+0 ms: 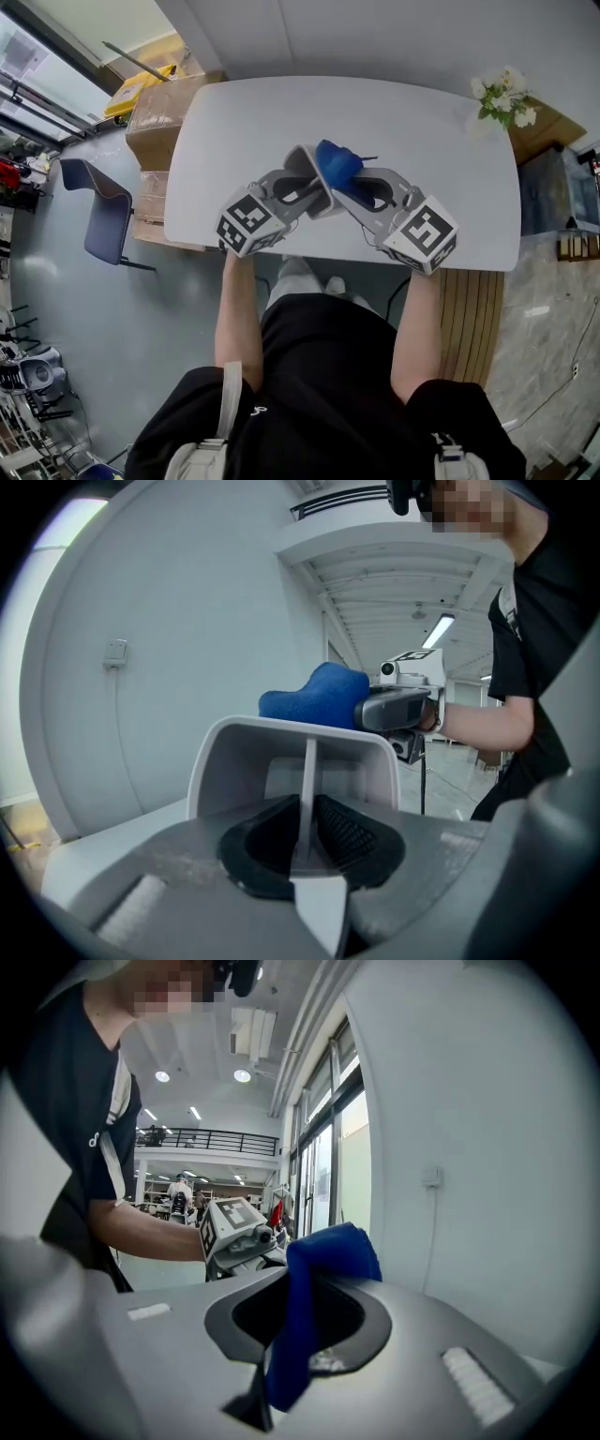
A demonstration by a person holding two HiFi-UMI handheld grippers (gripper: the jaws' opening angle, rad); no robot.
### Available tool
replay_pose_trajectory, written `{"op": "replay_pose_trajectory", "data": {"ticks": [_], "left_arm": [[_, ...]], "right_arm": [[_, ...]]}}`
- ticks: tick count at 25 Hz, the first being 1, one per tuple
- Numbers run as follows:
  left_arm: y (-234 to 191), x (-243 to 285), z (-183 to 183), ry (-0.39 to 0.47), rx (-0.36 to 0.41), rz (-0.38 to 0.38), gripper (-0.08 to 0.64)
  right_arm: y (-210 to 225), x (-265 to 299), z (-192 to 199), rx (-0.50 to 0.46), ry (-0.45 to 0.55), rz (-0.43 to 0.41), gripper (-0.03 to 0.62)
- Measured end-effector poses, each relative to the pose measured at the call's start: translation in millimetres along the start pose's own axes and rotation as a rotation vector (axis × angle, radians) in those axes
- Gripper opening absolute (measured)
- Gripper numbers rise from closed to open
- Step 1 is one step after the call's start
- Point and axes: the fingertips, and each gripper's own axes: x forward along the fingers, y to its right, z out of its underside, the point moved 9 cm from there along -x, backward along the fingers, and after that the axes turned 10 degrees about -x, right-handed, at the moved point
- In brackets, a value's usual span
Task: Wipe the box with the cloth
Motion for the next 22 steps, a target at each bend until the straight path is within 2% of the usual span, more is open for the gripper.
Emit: {"op": "replay_pose_trajectory", "data": {"ticks": [8,13,22], "left_arm": [[4,-5,1,-0.026,0.023,0.029,0.063],[11,-9,4,-0.059,0.087,0.102,0.049],[19,-16,8,-0.084,0.128,0.224,0.049]], "right_arm": [[-7,1,-7,-0.013,0.016,-0.078,0.057],[-15,3,-11,-0.03,0.024,-0.137,0.057],[-21,7,-15,-0.038,0.035,-0.197,0.057]]}}
